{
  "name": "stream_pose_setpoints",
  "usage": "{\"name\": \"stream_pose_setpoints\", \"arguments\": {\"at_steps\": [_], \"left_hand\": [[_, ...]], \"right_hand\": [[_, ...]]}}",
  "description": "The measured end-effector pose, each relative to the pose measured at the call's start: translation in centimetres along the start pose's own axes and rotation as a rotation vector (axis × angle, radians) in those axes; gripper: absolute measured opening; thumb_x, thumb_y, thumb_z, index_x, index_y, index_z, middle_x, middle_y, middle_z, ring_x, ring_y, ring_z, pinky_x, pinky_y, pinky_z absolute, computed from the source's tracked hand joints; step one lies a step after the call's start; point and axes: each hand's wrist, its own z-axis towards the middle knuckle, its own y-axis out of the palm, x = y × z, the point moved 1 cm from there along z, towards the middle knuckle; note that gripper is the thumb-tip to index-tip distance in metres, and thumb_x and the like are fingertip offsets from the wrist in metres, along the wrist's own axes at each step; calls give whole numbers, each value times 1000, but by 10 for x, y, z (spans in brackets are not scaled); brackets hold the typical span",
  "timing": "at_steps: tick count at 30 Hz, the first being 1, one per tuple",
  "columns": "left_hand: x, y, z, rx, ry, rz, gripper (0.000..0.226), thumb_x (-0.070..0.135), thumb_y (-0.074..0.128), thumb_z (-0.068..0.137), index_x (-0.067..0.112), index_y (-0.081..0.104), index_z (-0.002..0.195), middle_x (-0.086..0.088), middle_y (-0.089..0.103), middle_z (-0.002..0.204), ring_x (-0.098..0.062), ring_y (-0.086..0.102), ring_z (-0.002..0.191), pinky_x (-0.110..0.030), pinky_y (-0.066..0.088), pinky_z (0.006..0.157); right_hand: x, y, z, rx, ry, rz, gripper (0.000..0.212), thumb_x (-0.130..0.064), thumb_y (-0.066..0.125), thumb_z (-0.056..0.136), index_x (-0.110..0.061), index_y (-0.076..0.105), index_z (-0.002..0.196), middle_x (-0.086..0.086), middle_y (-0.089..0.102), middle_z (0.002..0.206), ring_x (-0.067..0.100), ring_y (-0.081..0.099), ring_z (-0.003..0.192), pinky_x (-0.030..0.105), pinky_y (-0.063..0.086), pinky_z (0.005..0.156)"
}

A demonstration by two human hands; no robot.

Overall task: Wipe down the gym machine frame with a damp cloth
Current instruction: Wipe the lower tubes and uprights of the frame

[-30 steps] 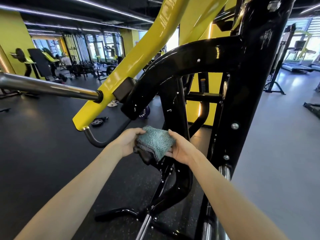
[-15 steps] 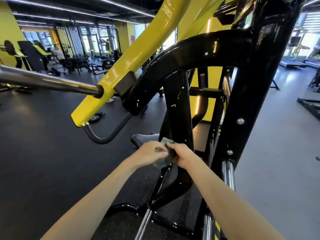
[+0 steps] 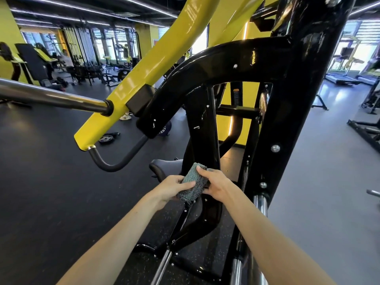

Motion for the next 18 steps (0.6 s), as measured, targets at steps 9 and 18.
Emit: {"name": "stream_pose_setpoints", "arguments": {"at_steps": [9, 18], "left_hand": [[33, 11, 25, 514, 197, -138, 20, 22, 71, 86, 10, 62, 99, -4, 66, 92, -15, 62, 80, -15, 48, 60], [137, -10, 83, 1011, 777, 617, 31, 35, 72, 82, 6, 63, 89, -9, 47, 114, -24, 47, 105, -37, 42, 90]], "right_hand": [[-39, -9, 13, 325, -303, -224, 8, -21, 59, 95, -17, 60, 90, 8, 63, 90, 21, 64, 85, 38, 59, 70], [-97, 5, 30, 623, -548, -433, 21, -15, 49, 97, -14, 59, 116, 1, 63, 107, 15, 59, 93, 28, 51, 73]]}}
